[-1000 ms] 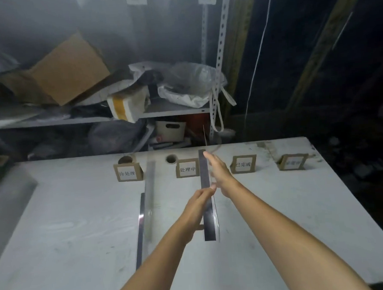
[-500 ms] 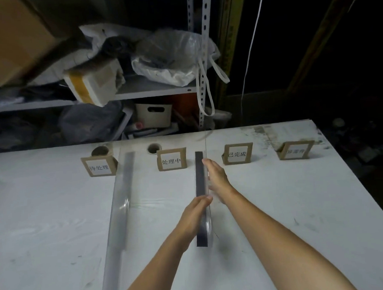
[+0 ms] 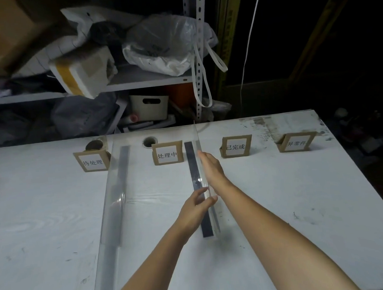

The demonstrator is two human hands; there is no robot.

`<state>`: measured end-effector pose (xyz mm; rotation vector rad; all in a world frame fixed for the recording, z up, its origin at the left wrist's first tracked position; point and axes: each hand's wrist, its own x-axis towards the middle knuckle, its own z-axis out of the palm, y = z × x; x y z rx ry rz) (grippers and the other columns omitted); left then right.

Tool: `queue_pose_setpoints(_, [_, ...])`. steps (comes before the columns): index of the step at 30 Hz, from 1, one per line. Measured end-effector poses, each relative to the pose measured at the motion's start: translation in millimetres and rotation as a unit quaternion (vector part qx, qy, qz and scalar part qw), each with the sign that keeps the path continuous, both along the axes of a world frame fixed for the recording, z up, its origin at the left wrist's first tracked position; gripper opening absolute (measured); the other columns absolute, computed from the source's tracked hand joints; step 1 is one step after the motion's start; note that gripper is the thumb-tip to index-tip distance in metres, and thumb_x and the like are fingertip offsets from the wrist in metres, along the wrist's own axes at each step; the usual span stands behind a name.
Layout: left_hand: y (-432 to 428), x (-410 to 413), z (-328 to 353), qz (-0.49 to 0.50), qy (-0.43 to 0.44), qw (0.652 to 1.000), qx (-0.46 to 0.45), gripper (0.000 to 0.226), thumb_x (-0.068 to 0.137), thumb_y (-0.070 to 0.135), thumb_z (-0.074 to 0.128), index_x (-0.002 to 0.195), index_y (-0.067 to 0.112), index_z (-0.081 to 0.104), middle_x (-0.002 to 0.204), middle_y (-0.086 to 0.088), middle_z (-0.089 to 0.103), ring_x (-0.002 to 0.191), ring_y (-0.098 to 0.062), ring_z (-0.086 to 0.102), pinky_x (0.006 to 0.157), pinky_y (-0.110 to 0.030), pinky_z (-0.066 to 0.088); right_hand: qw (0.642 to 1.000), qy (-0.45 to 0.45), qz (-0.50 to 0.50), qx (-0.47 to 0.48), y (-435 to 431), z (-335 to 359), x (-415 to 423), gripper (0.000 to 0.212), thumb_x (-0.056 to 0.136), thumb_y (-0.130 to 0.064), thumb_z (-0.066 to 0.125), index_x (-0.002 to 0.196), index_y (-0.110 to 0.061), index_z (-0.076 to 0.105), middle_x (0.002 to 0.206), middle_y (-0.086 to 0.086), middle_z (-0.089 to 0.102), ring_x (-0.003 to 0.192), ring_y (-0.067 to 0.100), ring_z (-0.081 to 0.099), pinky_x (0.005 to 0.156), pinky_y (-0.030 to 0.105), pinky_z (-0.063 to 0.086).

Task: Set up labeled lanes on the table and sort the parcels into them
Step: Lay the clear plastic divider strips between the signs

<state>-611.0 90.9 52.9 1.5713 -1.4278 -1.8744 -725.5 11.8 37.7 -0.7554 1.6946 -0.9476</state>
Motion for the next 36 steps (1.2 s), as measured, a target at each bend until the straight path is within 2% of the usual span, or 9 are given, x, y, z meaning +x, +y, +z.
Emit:
queue_pose_setpoints(5, [-1,2,1,0.004,-0.005,1.000,-0.001,0.050,0.101,0.041,0.052,0.148,0.032,0.039,0.157,0.001,0.037,0.141,-0.022,0.038,0.107,-0.037,0.037,1.000,-0.014,0.013,0.015,-5,-3,-6,0.050,0.103,-0.052,0.043,0.142,-0.022,0.052,0.144,0.000,0.052,0.125,0.020,0.048,0.101,0.032,0.038])
queue_pose_setpoints(7, [2,4,1,0.011,-0.003,1.000,0.008,0.049,0.102,0.039,0.050,0.149,0.033,0.038,0.157,0.001,0.036,0.143,-0.024,0.037,0.111,-0.040,0.035,0.999,-0.032,0.010,0.024,-7,-5,-8,0.053,0.100,-0.057,0.044,0.141,-0.025,0.052,0.145,-0.001,0.052,0.122,0.019,0.049,0.108,0.042,0.041])
queue_pose_setpoints(9, [6,6,-1,0.017,-0.005,1.000,0.020,0.049,0.101,0.042,0.050,0.149,0.035,0.037,0.158,0.001,0.035,0.144,-0.024,0.036,0.113,-0.043,0.034,0.998,-0.046,0.007,0.036,-8,-6,-9,0.058,0.097,-0.064,0.043,0.143,-0.028,0.050,0.146,-0.002,0.051,0.128,0.023,0.050,0.108,0.050,0.044])
queue_pose_setpoints(15, [13,4,-8,0.056,0.022,0.996,0.058,0.047,0.098,0.047,0.054,0.144,0.044,0.042,0.154,0.003,0.043,0.138,-0.027,0.046,0.111,-0.048,0.042,0.998,-0.038,0.020,0.042,-10,-4,-7,0.074,0.086,-0.079,0.039,0.144,-0.033,0.048,0.149,-0.005,0.049,0.135,0.024,0.046,0.111,0.052,0.040])
queue_pose_setpoints(19, [17,-1,-9,0.066,0.030,0.994,0.077,0.051,0.097,0.049,0.055,0.145,0.045,0.039,0.150,0.005,0.046,0.136,-0.029,0.048,0.102,-0.045,0.046,0.999,-0.018,0.031,0.037,-11,-3,-6,0.074,0.089,-0.079,0.036,0.145,-0.032,0.048,0.148,-0.005,0.050,0.135,0.024,0.047,0.110,0.052,0.041])
queue_pose_setpoints(24, [16,1,-11,0.064,0.027,0.995,0.076,0.054,0.098,0.049,0.054,0.149,0.043,0.037,0.150,0.005,0.044,0.137,-0.031,0.045,0.104,-0.048,0.044,0.999,-0.024,0.030,0.025,-10,-5,-9,0.066,0.095,-0.070,0.039,0.145,-0.028,0.047,0.149,-0.001,0.049,0.134,0.025,0.046,0.111,0.052,0.041])
queue_pose_setpoints(31, [19,-1,-9,0.069,0.014,0.993,0.091,0.049,0.095,0.053,0.057,0.141,0.049,0.040,0.141,0.008,0.048,0.130,-0.029,0.051,0.086,-0.043,0.055,0.999,-0.041,0.015,0.031,-13,-1,-16,0.057,0.101,-0.057,0.042,0.147,-0.023,0.045,0.149,0.000,0.047,0.133,0.026,0.046,0.098,0.045,0.047])
queue_pose_setpoints(34, [19,-1,-7,0.064,0.007,0.993,0.094,0.042,0.096,0.052,0.056,0.135,0.051,0.041,0.133,0.010,0.047,0.116,-0.022,0.053,0.070,-0.034,0.058,0.998,-0.050,0.010,0.034,-14,-1,-14,0.057,0.101,-0.058,0.042,0.146,-0.023,0.046,0.148,0.001,0.047,0.132,0.026,0.046,0.093,0.042,0.046])
queue_pose_setpoints(36, [18,-2,-6,0.060,0.003,0.994,0.096,0.043,0.096,0.051,0.055,0.137,0.050,0.040,0.131,0.011,0.046,0.113,-0.020,0.050,0.065,-0.031,0.056,0.998,-0.050,0.011,0.036,-13,0,-14,0.057,0.101,-0.059,0.042,0.145,-0.024,0.047,0.146,0.000,0.048,0.131,0.026,0.046,0.091,0.041,0.046])
